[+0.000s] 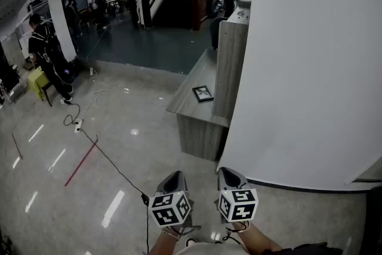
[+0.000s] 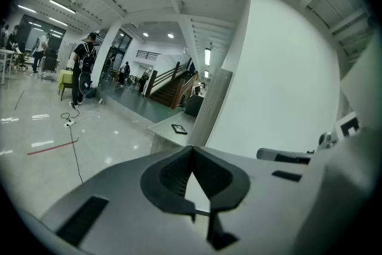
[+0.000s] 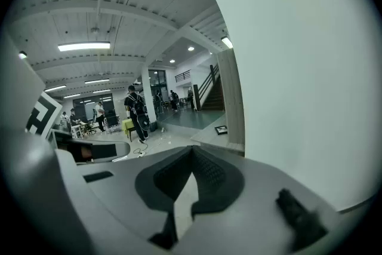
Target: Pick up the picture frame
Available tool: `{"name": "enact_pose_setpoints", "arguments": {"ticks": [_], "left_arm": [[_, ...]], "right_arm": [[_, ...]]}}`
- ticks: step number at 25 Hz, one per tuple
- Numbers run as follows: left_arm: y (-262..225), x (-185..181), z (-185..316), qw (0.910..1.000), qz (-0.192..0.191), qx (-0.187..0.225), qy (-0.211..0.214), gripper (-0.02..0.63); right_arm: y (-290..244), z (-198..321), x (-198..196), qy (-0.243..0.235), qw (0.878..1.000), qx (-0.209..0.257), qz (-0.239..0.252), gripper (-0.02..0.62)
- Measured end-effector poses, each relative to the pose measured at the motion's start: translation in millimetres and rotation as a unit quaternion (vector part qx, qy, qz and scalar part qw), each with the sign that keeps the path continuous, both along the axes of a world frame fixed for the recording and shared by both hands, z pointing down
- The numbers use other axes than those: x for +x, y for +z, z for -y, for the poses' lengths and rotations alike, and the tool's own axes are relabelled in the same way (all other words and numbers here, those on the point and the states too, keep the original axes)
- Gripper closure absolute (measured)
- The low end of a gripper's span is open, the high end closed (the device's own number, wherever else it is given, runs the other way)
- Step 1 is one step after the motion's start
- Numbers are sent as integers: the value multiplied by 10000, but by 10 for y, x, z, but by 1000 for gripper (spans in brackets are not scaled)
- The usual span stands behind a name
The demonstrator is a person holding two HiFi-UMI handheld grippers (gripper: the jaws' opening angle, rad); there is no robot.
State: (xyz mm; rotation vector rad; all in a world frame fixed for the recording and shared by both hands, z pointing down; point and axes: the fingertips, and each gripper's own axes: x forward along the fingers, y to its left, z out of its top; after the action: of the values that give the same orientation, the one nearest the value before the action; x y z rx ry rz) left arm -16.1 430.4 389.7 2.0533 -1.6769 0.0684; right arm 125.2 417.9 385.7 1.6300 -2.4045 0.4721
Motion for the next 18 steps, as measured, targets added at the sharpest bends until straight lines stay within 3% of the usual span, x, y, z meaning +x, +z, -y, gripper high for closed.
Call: {"name": "enact_pose_setpoints", "arguments": {"ticks": [10, 18], "left_arm": [[8, -176, 90, 10000, 3, 14, -13, 594], [41, -379, 125, 10000, 38, 2, -21, 594]], "right_arm": [[-23, 102, -173, 1, 10000, 51, 7, 565], [-44, 162, -307, 121, 9994, 67, 323, 563]]}}
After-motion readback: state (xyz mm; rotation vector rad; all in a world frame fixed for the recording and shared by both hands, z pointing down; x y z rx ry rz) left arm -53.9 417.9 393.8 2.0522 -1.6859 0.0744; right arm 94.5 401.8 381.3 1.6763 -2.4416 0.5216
